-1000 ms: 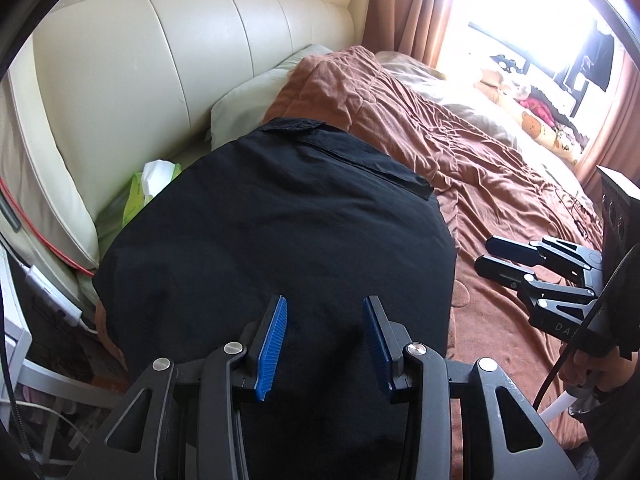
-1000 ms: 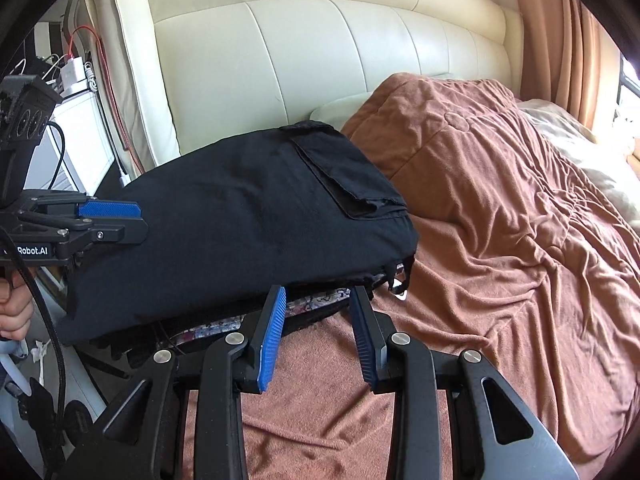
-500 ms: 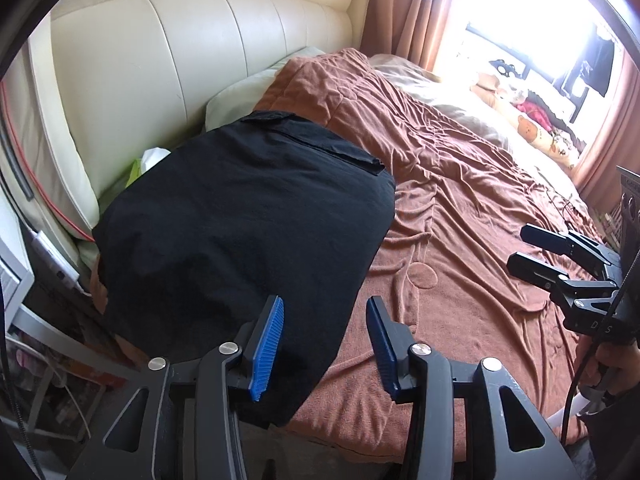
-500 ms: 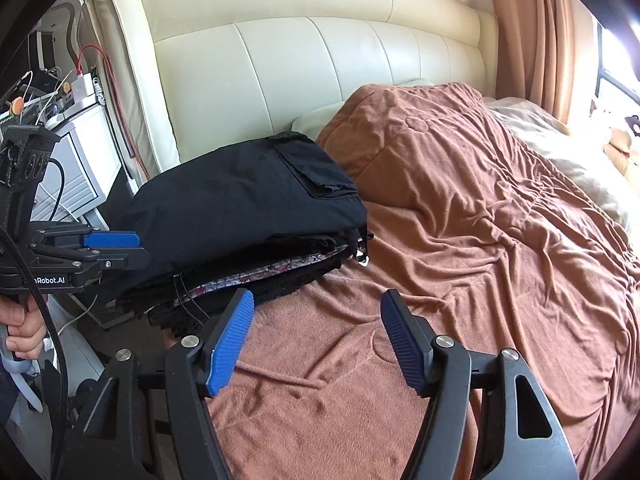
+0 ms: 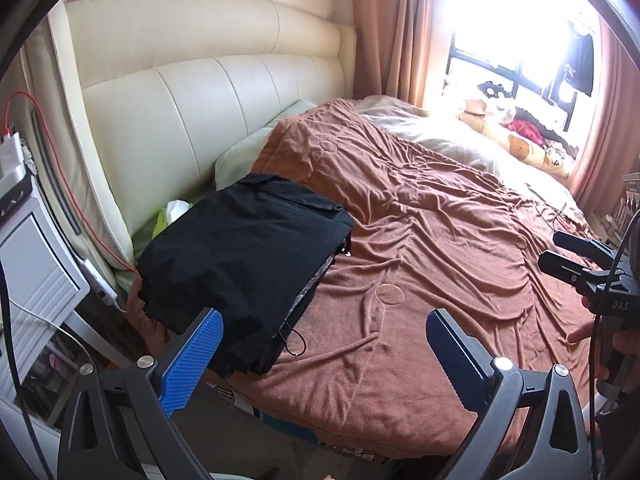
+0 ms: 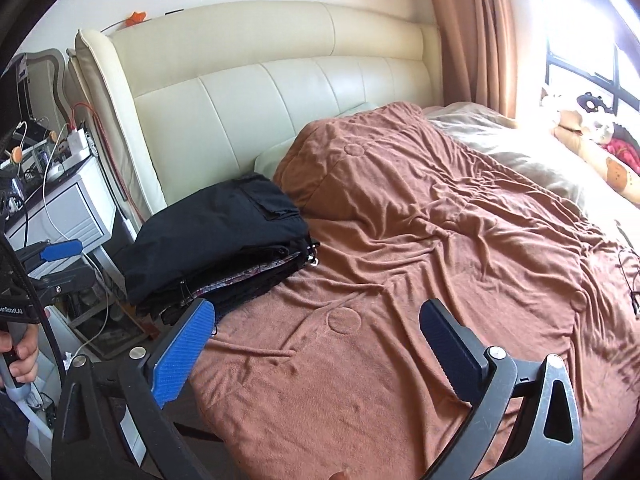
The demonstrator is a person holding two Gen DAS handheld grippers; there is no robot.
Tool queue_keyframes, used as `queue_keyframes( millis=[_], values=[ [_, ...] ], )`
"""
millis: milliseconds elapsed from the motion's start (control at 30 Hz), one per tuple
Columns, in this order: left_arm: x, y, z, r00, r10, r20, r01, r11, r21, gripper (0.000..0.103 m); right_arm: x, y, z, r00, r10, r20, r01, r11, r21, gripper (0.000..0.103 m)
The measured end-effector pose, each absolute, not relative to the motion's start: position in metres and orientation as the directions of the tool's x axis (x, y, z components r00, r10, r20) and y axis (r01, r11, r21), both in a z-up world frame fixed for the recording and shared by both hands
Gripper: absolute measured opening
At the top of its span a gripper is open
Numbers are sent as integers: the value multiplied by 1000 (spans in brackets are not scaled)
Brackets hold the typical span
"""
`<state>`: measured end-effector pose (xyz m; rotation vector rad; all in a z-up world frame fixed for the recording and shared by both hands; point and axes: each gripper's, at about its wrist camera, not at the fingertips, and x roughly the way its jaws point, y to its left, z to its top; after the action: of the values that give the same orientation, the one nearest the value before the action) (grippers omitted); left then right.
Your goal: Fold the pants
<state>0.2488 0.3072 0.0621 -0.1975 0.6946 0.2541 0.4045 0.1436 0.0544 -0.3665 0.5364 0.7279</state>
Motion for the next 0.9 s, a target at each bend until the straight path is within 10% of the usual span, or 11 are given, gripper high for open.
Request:
queue_keyframes(
  millis=[900],
  values=[
    [126, 174, 106, 872, 85, -482, -148, 984, -95, 102, 229, -17, 108, 757, 475, -448, -576, 809, -116, 103]
  ],
)
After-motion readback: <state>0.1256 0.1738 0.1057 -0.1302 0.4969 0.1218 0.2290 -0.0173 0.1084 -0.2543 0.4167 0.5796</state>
